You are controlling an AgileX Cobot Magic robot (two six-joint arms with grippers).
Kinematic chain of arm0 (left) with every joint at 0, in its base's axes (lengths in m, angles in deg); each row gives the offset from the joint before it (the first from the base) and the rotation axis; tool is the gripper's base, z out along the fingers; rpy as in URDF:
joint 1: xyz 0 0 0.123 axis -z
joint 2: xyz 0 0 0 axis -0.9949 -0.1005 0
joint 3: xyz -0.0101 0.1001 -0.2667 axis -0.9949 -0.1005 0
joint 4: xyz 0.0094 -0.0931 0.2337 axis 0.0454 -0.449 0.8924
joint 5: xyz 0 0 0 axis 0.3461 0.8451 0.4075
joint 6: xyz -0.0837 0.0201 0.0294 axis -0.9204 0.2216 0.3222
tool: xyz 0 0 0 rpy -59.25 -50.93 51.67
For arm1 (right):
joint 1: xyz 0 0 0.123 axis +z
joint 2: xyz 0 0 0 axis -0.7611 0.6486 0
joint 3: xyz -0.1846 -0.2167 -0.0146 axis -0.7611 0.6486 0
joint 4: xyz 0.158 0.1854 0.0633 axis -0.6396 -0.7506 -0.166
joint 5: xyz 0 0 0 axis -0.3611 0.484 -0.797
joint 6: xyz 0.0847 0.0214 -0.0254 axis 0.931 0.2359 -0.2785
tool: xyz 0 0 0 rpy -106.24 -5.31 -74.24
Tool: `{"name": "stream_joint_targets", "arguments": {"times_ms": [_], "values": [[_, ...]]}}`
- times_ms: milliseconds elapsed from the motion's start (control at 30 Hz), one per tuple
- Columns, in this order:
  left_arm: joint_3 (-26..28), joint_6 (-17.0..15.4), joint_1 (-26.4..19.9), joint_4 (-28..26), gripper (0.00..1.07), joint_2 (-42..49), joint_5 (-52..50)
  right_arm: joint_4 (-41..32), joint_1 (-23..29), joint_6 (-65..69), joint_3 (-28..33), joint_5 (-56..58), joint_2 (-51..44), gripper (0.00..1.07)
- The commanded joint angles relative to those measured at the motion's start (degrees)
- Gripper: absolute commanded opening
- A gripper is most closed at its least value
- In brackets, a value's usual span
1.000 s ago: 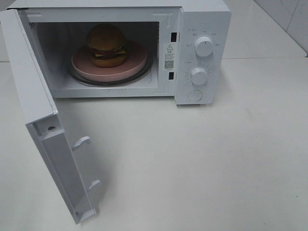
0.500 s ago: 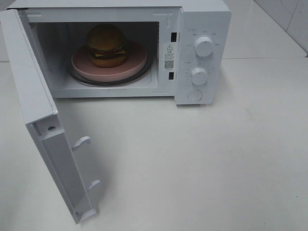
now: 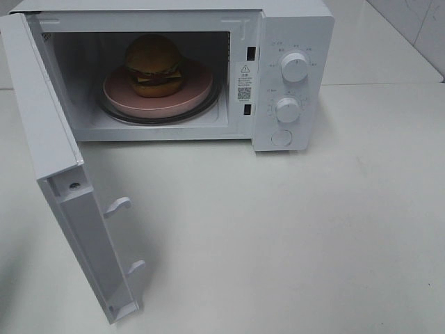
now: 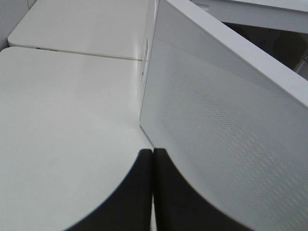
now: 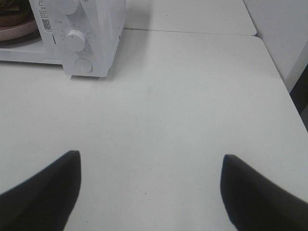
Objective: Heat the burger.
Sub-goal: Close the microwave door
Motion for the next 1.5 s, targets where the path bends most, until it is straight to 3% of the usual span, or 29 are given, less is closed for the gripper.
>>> {"name": "stream_joint_targets", "arguments": {"times_ms": [33,133,200,300,400,467,500,533,567,600,667,833,1033,1333,1433,1500], "values": [[-4.98,-0.17,0.17,-1.09,0.0,-3.38,-16.21,-0.11,0.11,-0.63,0.11,-0.86,-1.43,0.75],[-6.13,-0.17,0.17,-1.09,0.0,-4.35,-19.94,-0.11,0.11,-0.63,0.11,-0.86,-1.43,0.75],[-9.28,-0.34,0.17,-1.03,0.0,-8.59,-31.8,-0.11,0.11,-0.57,0.11,-0.86,-1.43,0.75],[-10.77,-0.86,0.17,1.49,0.0,-13.18,-38.96,-0.11,0.11,-0.57,0.11,-0.86,-1.43,0.75],[-10.89,-1.2,0.17,2.64,0.0,-14.5,-39.88,-0.11,0.11,-0.57,0.11,-0.86,-1.43,0.75],[-10.89,-6.36,0.17,11.23,0.0,-21.03,-43.2,-0.06,0.11,-0.57,0.11,-0.86,-1.43,0.75],[-10.89,-6.36,0.17,11.23,0.0,-21.03,-43.2,-0.06,0.11,-0.57,0.11,-0.86,-1.43,0.75],[-10.89,-7.73,0.17,13.52,0.0,-22.35,-44.0,-0.06,0.11,-0.57,0.11,-0.86,-1.43,0.75],[-10.89,-11.29,0.17,18.68,0.0,-25.73,-46.81,-0.06,0.11,-0.57,0.11,-0.86,-1.43,0.75],[-10.89,-11.29,0.17,18.68,0.0,-25.73,-46.81,-0.06,0.11,-0.57,0.11,-0.86,-1.43,0.75],[-10.89,-17.19,0.17,26.13,0.0,-30.25,-52.31,-0.06,0.11,-0.57,0.11,-0.86,-1.43,0.75],[-10.89,-19.94,0.17,33.06,0.0,-38.33,-63.43,-0.06,0.11,-0.57,0.11,-0.86,-1.43,0.75],[-10.49,-19.94,0.23,34.49,0.0,-46.98,-75.06,-0.06,0.11,-0.57,0.11,-0.86,-1.43,0.75],[-8.65,-19.65,1.03,33.92,0.0,-53.8,-78.27,-0.06,0.11,-0.57,0.11,-0.86,-1.43,0.75],[-7.85,-16.9,4.7,30.65,0.0,-55.06,-78.21,-0.06,0.11,-0.57,0.11,-0.86,-1.43,0.75],[-7.28,-12.55,9.63,22.98,0.0,-56.44,-78.04,-0.06,0.11,-0.57,0.11,-0.86,-1.43,0.75]]}}
